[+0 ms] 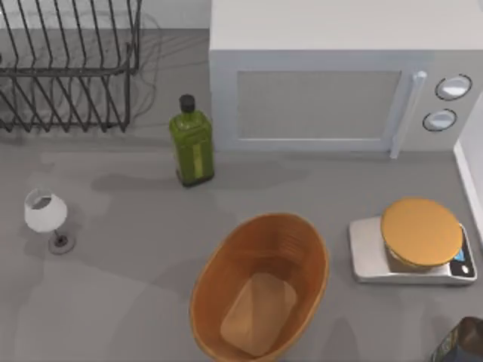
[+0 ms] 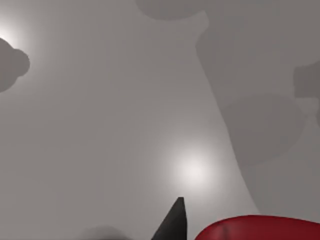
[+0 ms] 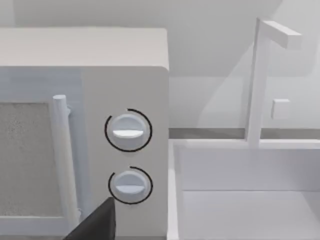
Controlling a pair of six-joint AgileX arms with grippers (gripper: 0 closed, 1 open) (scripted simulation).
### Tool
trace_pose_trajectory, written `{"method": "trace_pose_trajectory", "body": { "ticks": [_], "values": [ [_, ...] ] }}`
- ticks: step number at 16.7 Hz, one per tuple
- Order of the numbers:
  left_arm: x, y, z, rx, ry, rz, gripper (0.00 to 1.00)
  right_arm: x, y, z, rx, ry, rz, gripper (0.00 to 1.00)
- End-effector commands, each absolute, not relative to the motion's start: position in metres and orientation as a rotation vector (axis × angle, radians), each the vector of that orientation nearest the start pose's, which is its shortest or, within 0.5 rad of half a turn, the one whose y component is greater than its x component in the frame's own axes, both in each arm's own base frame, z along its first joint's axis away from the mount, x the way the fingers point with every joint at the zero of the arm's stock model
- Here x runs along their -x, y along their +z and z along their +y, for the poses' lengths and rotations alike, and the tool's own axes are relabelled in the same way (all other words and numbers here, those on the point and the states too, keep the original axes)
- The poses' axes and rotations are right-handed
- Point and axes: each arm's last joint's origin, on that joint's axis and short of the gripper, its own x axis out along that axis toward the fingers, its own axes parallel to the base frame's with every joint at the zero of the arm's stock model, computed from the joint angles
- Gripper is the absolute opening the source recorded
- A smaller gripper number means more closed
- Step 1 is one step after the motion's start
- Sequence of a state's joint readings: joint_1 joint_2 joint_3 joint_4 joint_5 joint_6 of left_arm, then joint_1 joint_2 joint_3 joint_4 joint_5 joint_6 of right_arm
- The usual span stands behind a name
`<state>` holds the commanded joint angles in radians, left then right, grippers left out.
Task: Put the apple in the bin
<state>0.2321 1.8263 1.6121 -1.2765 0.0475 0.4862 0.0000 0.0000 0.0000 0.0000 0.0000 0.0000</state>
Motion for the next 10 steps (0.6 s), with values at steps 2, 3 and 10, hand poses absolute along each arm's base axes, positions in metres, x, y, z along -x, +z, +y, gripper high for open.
{"method": "trace_pose_trajectory", "body": {
  "ticks": [2, 3, 10],
  "values": [
    [-0.343, 0.263, 0.083, -0.182, -0.207, 1.471, 0.0, -0.106, 0.16, -0.001, 0.0, 0.0, 0.0, 1.0],
    [-0.343, 0.263, 0.083, -0.182, -0.207, 1.471, 0.0, -0.106, 0.16, -0.001, 0.0, 0.0, 0.0, 1.0],
    [-0.359, 0.258, 0.029, -0.327, -0.338, 1.51, 0.0, -0.106, 0.16, -0.001, 0.0, 0.0, 0.0, 1.0]
  ]
}}
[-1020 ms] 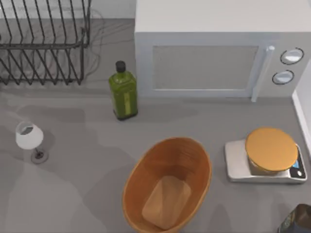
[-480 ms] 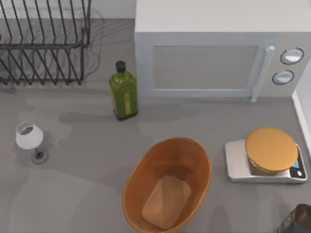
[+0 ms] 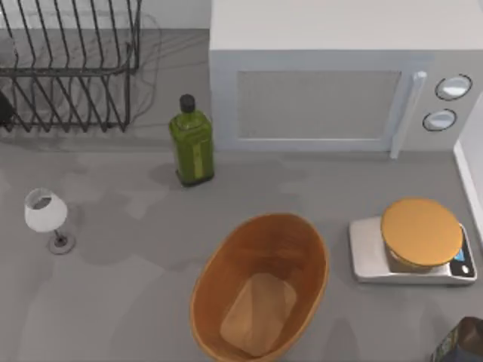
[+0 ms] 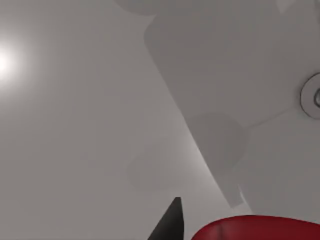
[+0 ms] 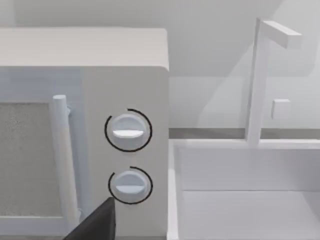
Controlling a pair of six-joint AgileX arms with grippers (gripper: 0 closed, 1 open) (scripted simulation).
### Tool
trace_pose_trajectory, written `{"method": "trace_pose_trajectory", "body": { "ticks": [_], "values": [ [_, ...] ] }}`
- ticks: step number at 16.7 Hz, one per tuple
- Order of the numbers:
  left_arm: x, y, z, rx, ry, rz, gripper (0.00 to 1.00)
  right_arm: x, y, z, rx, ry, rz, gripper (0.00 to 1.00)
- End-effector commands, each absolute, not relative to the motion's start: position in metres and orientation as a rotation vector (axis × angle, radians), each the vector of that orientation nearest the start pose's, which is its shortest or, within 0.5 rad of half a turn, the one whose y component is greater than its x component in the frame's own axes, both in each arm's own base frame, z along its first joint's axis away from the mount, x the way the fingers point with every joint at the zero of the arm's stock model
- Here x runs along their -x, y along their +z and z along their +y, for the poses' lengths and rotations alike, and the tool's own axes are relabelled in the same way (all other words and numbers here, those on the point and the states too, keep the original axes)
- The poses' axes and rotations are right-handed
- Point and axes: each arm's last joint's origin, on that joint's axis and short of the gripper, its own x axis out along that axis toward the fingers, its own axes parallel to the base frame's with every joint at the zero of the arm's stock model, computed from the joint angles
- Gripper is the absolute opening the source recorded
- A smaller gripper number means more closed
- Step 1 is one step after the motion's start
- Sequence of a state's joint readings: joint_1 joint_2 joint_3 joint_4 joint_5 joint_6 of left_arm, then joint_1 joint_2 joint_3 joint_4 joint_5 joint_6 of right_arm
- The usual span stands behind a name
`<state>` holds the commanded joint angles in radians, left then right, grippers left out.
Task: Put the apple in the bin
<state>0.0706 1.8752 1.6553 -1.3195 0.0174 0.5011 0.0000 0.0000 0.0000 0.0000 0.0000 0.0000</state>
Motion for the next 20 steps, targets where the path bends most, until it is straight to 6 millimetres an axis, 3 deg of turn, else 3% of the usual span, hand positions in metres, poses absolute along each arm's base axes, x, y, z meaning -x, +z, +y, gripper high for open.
{"method": "trace_pose_trajectory", "body": {
  "ticks": [2, 5, 8, 10, 12, 15, 20],
  "values": [
    [-0.364, 0.257, -0.021, -0.457, -0.444, 1.516, 0.0, -0.106, 0.16, -0.001, 0.0, 0.0, 0.0, 1.0],
    [-0.351, 0.257, -0.122, -0.725, -0.65, 1.485, 0.0, -0.106, 0.16, -0.001, 0.0, 0.0, 0.0, 1.0],
    [-0.303, 0.259, -0.225, -1.02, -0.859, 1.394, 0.0, -0.106, 0.16, -0.001, 0.0, 0.0, 0.0, 1.0],
    [-0.265, 0.26, -0.273, -1.184, -0.963, 1.324, 0.0, -0.106, 0.16, -0.001, 0.0, 0.0, 0.0, 1.0],
    [-0.23, 0.261, -0.304, -1.311, -1.037, 1.264, 0.0, -0.106, 0.16, -0.001, 0.0, 0.0, 0.0, 1.0],
    [-0.198, 0.26, -0.328, -1.425, -1.096, 1.206, 0.0, -0.106, 0.16, -0.001, 0.0, 0.0, 0.0, 1.0],
    [-0.192, 0.26, -0.331, -1.445, -1.105, 1.196, 0.0, -0.106, 0.16, -0.001, 0.0, 0.0, 0.0, 1.0]
  ]
}}
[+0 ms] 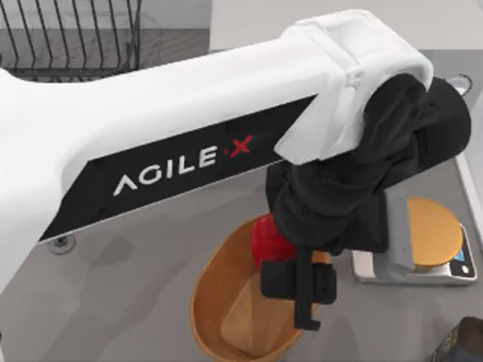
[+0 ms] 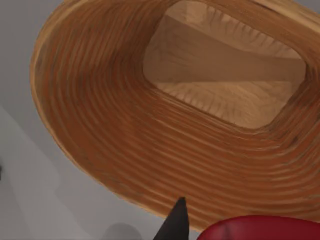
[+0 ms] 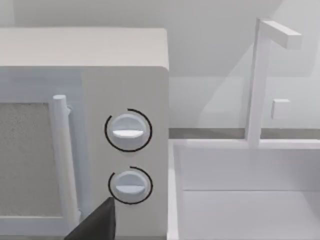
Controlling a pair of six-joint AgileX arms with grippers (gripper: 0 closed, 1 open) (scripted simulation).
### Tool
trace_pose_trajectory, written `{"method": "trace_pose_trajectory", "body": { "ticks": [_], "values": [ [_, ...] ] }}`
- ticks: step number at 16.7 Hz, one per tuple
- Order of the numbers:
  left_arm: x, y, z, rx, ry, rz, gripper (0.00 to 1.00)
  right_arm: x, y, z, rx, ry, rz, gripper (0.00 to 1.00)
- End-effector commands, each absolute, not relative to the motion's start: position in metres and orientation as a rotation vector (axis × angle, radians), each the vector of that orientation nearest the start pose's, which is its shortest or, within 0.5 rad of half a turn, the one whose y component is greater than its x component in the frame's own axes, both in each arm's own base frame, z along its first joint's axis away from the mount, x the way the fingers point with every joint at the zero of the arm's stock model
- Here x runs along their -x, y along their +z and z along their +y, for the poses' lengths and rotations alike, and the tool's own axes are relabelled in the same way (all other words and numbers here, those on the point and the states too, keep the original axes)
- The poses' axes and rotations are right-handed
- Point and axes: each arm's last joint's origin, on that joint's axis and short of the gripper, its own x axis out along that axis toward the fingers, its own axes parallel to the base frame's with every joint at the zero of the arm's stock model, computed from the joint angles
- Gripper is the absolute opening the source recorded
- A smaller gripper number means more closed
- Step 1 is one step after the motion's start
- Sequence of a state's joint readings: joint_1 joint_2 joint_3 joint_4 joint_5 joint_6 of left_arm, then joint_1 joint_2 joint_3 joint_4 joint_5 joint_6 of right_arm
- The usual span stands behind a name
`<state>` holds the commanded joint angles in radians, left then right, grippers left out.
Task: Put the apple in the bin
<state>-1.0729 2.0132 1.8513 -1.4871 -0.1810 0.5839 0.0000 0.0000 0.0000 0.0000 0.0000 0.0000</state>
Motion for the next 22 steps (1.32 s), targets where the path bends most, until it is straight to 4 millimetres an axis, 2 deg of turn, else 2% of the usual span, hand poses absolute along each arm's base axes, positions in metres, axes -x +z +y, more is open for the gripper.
{"method": "trace_pose_trajectory", "body": {
  "ticks": [3, 13, 19, 22],
  "values": [
    [-0.194, 0.259, -0.33, -1.433, -1.107, 1.196, 0.0, -0.106, 0.16, -0.001, 0.0, 0.0, 0.0, 1.0],
    [-0.199, 0.195, -0.32, -1.451, -1.111, 1.213, 0.0, -0.106, 0.16, -0.001, 0.0, 0.0, 0.0, 1.0],
    [-0.201, 0.192, -0.319, -1.445, -1.105, 1.196, 0.0, -0.106, 0.16, -0.001, 0.0, 0.0, 0.0, 1.0],
    [-0.201, 0.192, -0.319, -1.445, -1.105, 1.196, 0.23, -0.106, 0.16, -0.001, 0.0, 0.0, 0.0, 1.0]
  ]
}}
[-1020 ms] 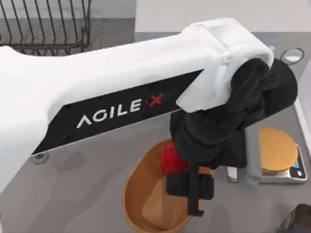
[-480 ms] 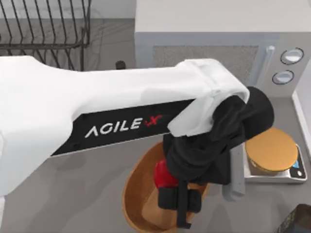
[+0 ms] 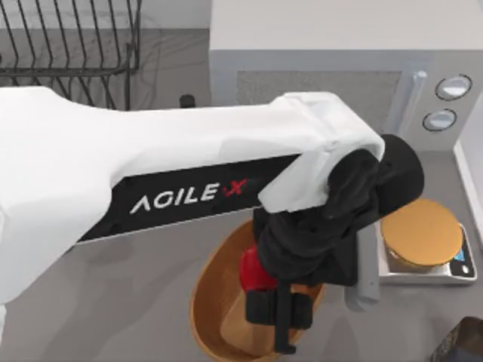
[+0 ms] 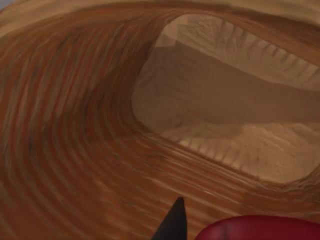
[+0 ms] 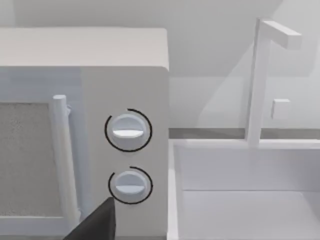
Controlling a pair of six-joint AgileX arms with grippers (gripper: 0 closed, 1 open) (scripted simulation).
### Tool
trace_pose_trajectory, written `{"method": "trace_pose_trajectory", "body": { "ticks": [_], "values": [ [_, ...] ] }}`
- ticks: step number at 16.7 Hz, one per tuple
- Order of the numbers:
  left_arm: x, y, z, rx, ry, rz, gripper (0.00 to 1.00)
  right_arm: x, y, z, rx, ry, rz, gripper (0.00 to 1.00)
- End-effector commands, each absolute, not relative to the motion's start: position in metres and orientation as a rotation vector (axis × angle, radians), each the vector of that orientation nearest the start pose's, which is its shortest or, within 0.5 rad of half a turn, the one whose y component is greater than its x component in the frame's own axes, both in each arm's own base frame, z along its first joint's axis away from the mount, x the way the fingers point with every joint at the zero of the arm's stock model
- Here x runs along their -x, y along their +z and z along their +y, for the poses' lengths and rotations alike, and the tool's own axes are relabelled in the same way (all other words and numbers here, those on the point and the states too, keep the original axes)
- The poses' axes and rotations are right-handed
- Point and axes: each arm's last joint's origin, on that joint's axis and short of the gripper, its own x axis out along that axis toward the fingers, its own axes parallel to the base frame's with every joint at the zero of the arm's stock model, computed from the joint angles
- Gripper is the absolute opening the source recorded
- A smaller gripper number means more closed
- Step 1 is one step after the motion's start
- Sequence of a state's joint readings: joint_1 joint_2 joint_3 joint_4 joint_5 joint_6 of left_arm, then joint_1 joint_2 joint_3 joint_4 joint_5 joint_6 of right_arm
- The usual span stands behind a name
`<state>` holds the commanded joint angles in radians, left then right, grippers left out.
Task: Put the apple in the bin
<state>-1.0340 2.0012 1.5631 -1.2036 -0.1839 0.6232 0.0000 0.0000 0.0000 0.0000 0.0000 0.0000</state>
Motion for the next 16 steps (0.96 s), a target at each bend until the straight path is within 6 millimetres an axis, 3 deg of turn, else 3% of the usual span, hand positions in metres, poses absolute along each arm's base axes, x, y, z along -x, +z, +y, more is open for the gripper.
{"method": "trace_pose_trajectory", "body": {
  "ticks": [10, 16],
  "values": [
    [-0.2006, 0.1919, -0.3186, -1.445, -1.105, 1.196, 0.98, -0.1057, 0.16, -0.0012, 0.0, 0.0, 0.0, 1.0],
    [-0.2006, 0.1919, -0.3186, -1.445, -1.105, 1.196, 1.0, -0.1057, 0.16, -0.0012, 0.0, 0.0, 0.0, 1.0]
  ]
}}
